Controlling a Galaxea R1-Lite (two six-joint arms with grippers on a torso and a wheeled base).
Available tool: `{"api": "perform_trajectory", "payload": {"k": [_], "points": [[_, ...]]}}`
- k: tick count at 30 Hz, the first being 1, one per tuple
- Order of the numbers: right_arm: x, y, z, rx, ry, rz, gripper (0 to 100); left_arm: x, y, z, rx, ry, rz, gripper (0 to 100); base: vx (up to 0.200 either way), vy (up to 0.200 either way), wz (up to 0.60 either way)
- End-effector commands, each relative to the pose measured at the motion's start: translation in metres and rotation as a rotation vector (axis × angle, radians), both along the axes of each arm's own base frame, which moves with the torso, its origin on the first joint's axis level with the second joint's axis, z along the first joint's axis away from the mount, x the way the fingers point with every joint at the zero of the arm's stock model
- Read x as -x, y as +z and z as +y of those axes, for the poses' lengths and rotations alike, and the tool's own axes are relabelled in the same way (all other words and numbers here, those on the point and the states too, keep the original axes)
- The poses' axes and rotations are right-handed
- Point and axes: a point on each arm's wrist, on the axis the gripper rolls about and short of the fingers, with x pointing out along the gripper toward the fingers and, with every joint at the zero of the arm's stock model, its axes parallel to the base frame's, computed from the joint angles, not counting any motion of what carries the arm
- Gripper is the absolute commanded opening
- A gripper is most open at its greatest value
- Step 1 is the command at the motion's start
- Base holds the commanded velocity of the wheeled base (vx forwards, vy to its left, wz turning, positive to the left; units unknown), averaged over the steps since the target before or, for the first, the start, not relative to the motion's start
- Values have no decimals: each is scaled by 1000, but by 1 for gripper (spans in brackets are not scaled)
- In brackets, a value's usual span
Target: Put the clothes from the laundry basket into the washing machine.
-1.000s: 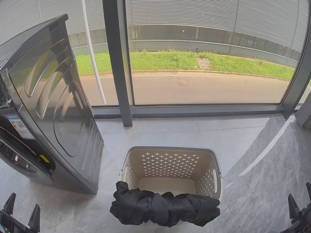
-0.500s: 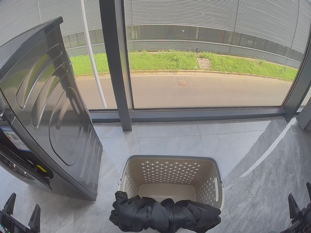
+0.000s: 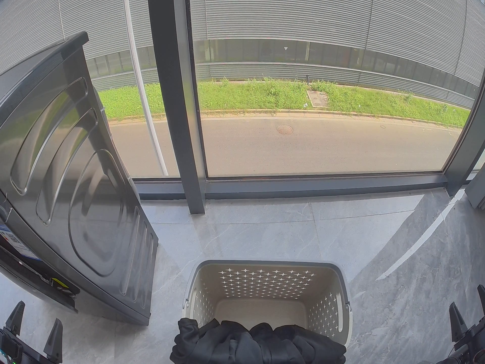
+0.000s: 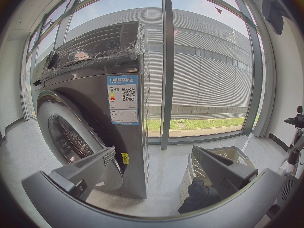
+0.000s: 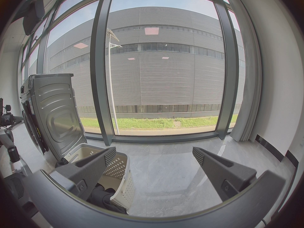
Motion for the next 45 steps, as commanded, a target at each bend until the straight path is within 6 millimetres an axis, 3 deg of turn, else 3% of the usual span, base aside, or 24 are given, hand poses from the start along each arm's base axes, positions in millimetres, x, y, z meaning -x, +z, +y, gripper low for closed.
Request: {"api": "perform_trajectory", "payload": {"k": [1, 45], "points": [[0, -5, 0, 0, 0, 0, 100, 0, -4, 0, 1, 1, -2, 100, 0, 0, 0], [0, -5, 0, 0, 0, 0, 100, 0, -5, 0, 1, -1, 0, 100, 14, 0, 0]]}}
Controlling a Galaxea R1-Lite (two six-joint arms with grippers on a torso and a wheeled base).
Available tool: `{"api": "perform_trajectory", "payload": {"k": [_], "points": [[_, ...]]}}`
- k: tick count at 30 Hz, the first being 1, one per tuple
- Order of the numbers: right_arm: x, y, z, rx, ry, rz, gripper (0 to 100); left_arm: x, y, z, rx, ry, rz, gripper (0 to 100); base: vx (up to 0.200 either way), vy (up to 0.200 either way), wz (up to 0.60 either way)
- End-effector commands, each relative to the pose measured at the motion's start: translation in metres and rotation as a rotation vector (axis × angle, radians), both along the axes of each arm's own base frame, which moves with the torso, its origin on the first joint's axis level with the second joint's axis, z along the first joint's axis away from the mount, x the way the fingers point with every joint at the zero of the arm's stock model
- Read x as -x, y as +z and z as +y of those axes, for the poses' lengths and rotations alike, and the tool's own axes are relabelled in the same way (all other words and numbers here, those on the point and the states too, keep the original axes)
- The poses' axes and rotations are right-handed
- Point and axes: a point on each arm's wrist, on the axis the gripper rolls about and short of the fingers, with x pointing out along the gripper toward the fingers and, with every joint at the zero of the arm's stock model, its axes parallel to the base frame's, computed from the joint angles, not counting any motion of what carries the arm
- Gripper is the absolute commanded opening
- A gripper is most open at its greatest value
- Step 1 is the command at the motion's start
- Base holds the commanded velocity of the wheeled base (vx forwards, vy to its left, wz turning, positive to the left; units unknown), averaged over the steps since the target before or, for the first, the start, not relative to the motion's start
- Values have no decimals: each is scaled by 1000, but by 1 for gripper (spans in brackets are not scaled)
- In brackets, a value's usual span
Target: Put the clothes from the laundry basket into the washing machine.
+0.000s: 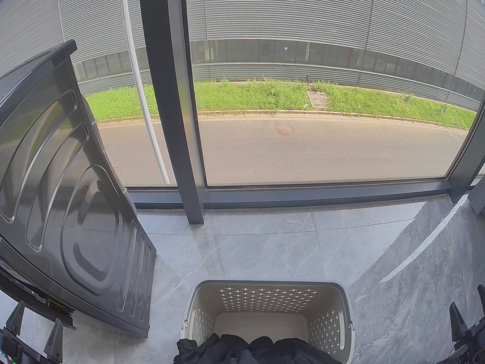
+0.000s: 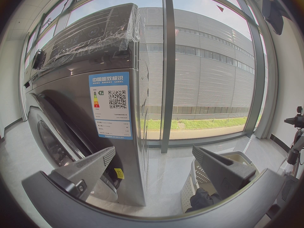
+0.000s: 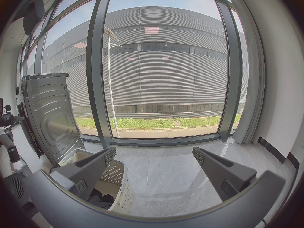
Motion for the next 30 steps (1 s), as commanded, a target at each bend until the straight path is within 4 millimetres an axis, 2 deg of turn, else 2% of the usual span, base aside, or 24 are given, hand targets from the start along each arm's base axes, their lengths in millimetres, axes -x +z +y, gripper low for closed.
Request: {"api": "perform_trajectory", "payload": {"k": [1, 30], "points": [[0, -5, 0, 0, 0, 1, 100, 0, -4, 0, 0, 0, -2, 100, 0, 0, 0], [0, -5, 0, 0, 0, 1, 100, 0, -4, 0, 0, 0, -2, 100, 0, 0, 0]]}}
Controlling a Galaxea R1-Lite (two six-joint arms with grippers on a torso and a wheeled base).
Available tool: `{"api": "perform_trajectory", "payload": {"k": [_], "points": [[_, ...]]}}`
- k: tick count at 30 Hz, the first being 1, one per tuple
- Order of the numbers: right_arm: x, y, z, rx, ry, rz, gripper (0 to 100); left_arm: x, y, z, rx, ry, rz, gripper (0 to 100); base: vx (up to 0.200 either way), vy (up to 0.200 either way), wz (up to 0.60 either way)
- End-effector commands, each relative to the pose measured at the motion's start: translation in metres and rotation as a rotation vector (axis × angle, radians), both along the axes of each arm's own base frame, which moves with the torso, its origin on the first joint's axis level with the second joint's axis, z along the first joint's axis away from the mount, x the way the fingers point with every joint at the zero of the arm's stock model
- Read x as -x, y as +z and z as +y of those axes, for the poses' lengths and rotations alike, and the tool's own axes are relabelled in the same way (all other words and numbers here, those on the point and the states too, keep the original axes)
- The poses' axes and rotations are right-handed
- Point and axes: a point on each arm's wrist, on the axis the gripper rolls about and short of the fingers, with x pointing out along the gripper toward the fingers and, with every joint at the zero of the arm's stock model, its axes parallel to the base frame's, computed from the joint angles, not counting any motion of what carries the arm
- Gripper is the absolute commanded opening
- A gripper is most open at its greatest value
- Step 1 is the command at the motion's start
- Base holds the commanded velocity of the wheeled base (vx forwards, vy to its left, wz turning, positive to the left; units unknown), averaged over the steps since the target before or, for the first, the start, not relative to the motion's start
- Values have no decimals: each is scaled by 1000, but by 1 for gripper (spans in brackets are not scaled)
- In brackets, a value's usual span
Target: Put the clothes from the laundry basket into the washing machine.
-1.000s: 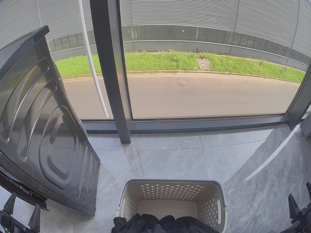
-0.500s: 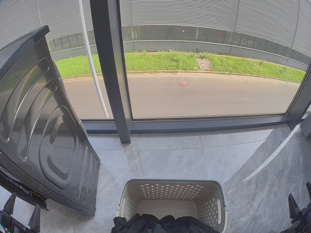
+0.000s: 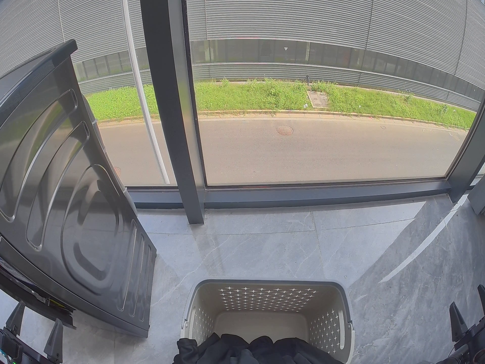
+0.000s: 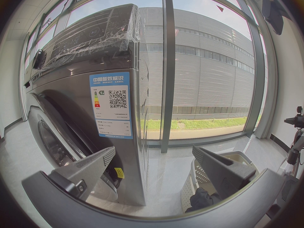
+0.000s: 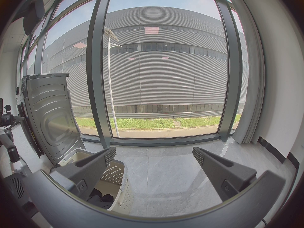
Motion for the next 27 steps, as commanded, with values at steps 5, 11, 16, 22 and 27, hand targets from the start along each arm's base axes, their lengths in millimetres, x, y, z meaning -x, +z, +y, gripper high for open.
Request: {"api": "perform_trajectory", "payload": {"k": [5, 11, 16, 22, 27], "points": [[0, -5, 0, 0, 0, 1, 100, 0, -4, 0, 1, 1, -2, 100, 0, 0, 0], [0, -5, 0, 0, 0, 1, 100, 0, -4, 0, 1, 1, -2, 100, -167, -167, 0], [0, -5, 0, 0, 0, 1, 100, 0, -4, 0, -1, 1, -2, 100, -200, -200, 0], [0, -5, 0, 0, 0, 1, 100, 0, -4, 0, -1, 1, -2, 100, -200, -200, 0], [0, -5, 0, 0, 0, 1, 100, 0, -4, 0, -2, 3, -2, 100, -80, -80, 0]]}}
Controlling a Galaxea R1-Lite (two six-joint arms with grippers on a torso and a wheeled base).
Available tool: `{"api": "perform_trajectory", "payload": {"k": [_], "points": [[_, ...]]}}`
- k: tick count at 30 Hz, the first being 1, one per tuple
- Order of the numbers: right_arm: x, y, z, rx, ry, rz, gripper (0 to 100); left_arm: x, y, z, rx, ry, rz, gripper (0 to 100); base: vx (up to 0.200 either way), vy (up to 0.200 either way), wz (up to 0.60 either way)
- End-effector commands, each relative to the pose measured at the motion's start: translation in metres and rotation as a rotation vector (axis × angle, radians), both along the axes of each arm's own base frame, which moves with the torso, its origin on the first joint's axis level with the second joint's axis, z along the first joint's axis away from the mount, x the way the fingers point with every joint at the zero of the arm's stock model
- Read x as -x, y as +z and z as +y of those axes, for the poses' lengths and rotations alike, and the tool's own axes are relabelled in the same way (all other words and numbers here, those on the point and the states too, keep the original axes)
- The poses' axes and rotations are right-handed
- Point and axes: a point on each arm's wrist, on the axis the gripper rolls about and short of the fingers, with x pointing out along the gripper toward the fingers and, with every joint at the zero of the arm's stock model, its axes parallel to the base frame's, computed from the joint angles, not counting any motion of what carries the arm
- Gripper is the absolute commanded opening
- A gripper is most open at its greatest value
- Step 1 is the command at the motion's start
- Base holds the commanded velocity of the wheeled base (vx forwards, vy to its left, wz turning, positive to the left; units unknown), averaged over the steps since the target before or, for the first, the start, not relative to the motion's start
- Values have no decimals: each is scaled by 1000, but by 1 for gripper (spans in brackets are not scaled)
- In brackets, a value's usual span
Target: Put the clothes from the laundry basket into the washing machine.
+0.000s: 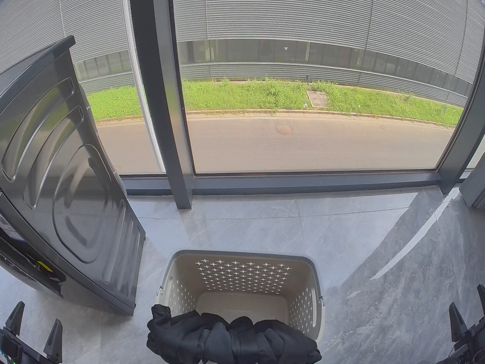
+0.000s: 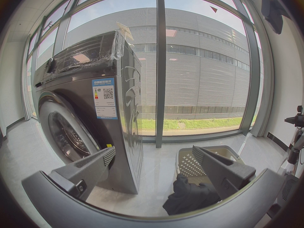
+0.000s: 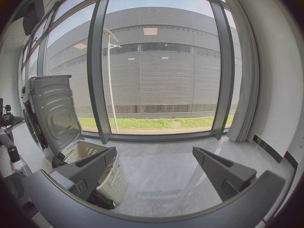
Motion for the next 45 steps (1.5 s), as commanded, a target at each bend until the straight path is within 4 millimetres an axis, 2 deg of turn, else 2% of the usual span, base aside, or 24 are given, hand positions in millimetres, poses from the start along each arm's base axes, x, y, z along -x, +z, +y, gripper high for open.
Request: {"api": "perform_trajectory", "payload": {"k": [1, 15, 34, 39, 45], "points": [[0, -5, 0, 0, 0, 1, 100, 0, -4, 0, 3, 1, -2, 100, 0, 0, 0], [0, -5, 0, 0, 0, 1, 100, 0, -4, 0, 6, 0, -2, 100, 0, 0, 0], [0, -5, 0, 0, 0, 1, 100, 0, -5, 0, 4, 0, -1, 100, -200, 0, 0], [0, -5, 0, 0, 0, 1, 100, 0, -4, 0, 6, -2, -2, 100, 0, 0, 0], [0, -5, 0, 0, 2, 1, 100, 0, -4, 0, 7, -3, -2, 100, 0, 200, 0]]}}
